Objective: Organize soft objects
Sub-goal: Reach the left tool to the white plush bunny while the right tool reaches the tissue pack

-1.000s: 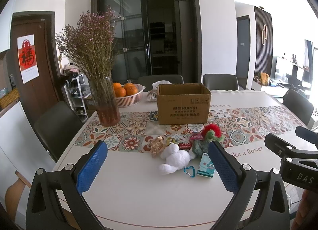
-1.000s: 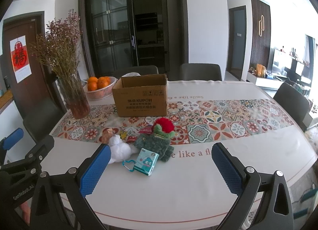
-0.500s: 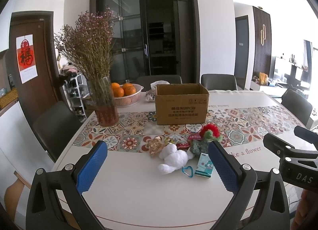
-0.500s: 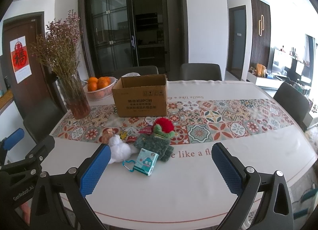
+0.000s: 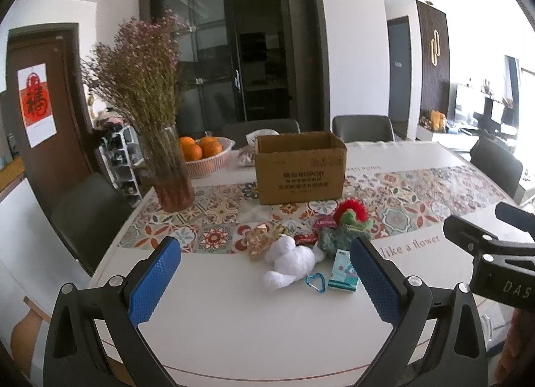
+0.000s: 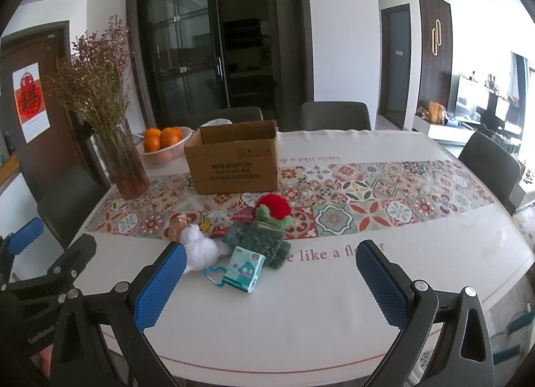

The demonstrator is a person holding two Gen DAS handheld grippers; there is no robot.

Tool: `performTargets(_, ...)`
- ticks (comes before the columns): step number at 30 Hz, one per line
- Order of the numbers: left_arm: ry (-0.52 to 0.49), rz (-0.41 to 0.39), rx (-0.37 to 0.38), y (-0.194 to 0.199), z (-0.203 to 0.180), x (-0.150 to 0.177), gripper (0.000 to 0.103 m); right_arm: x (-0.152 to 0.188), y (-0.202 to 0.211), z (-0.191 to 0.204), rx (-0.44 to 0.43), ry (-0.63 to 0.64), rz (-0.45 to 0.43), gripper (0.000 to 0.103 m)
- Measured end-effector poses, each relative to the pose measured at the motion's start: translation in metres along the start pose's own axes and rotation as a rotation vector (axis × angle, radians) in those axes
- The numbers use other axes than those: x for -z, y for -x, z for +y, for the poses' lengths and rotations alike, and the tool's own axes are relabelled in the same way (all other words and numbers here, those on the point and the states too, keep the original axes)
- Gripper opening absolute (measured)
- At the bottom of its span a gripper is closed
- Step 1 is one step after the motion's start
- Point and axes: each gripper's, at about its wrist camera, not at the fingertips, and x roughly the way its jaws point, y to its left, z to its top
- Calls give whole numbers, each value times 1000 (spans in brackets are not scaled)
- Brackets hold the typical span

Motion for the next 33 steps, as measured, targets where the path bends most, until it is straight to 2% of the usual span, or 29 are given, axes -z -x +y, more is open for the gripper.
performTargets(7,-53,40,43,-23,5,1,103,-4,-25,9,9,-32,39,103)
performTargets(12,-93,105,106,-52,15,4,102,-4,-53,22,11,-49,103,103)
performTargets(22,-214,210,259,-114,22,20,90,8,-107,40,17,-75,228,102)
performTargets(33,-174,374,420,-193,22,28,76,23,-180,35,27,-178,390,89)
